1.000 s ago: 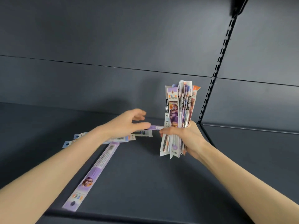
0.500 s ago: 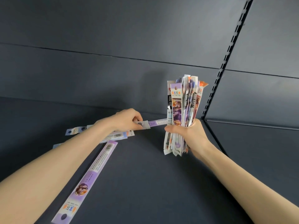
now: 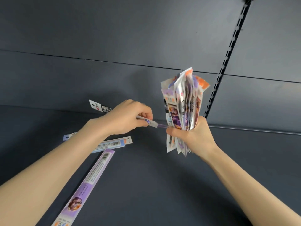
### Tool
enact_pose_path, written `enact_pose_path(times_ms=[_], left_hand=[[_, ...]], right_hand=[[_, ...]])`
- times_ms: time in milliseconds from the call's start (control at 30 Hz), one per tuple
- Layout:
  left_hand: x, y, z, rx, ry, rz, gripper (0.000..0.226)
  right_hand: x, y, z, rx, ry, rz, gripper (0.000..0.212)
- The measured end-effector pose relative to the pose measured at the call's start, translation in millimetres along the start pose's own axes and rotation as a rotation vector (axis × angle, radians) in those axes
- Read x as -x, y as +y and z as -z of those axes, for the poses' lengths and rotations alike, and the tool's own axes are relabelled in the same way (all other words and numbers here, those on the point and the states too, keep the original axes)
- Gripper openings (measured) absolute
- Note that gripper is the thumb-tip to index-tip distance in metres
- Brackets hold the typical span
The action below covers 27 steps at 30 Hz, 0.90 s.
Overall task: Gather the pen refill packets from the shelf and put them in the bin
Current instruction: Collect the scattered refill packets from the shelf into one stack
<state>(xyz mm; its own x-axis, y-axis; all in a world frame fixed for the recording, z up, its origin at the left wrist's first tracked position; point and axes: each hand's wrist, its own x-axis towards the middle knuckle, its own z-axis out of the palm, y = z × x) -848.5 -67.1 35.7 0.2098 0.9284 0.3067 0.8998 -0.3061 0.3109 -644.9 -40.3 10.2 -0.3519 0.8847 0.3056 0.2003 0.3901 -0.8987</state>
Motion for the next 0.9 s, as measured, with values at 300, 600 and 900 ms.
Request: enact_pose_path(times_ms=[300,600,900], left_hand=[[25,12,27,0.718,0.649,0.084,0.02],[37,7,44,1.049,1.017,0.161,0.02],[32,-5,4,1.283,0.911,0.525,0.03]], right_hand=[[-1,-6,-9,-0.194,0.019,-0.154,0.025],[-1,-9,-25,-0.374,0.029,-0.199,0.027],[0,2,-24,-0.484,0.179,-0.26,0.025]])
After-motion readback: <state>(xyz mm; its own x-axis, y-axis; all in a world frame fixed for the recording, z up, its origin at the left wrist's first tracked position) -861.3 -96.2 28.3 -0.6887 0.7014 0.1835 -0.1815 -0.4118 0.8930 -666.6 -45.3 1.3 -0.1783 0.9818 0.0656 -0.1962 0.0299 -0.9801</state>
